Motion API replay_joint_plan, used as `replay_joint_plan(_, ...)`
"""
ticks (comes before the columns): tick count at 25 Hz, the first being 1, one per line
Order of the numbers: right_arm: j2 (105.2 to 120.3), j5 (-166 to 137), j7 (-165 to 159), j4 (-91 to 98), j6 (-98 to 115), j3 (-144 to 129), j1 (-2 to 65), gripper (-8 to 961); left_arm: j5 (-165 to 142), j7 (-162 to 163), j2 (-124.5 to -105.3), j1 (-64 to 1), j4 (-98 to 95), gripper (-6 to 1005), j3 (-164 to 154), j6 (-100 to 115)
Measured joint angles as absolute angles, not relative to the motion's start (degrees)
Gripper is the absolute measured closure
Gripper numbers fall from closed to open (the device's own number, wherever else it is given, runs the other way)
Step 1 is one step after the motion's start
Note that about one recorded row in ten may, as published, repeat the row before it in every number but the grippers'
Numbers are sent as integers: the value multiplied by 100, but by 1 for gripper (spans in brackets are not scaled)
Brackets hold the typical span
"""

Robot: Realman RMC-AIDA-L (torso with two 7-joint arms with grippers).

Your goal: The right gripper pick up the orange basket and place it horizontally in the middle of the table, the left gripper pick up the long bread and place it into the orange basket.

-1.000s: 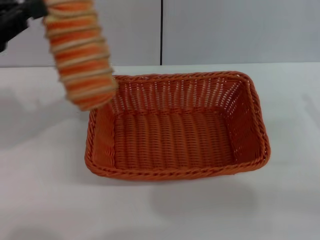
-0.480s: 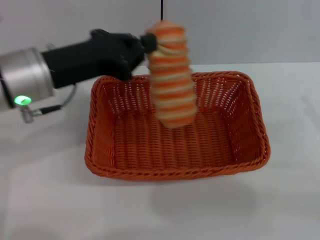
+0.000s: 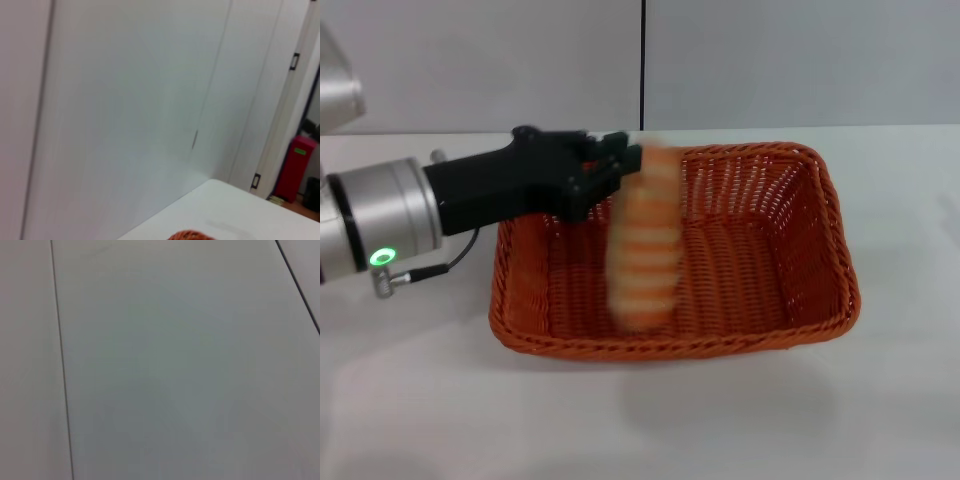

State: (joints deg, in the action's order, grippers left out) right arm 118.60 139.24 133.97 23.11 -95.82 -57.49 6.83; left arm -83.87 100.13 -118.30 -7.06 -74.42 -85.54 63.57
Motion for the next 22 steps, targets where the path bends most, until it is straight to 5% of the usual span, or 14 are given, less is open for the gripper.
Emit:
replay_joint_plan(4,11847,13921,13397,2399,-9582,-5730,704,235,-8384,9923,-11815,-495,-7375,902,-8416,6377)
replay_joint_plan(7,11836,13921,13398,2459,-9569,-5713,735,235,-8346,9814,-11819,-387,-7307,670,-8250,6399)
replay_joint_plan(14,11826,13921,13433,2489,-9524,-5569,835,235,-7799,8674,-11828,192,-6898,520,-7500,6737)
replay_joint_plan(22,11882,13923,13802,2114,-9367,-5457,1180,235,-6158,5602,-11814,142,-3628,274,-5493,8734)
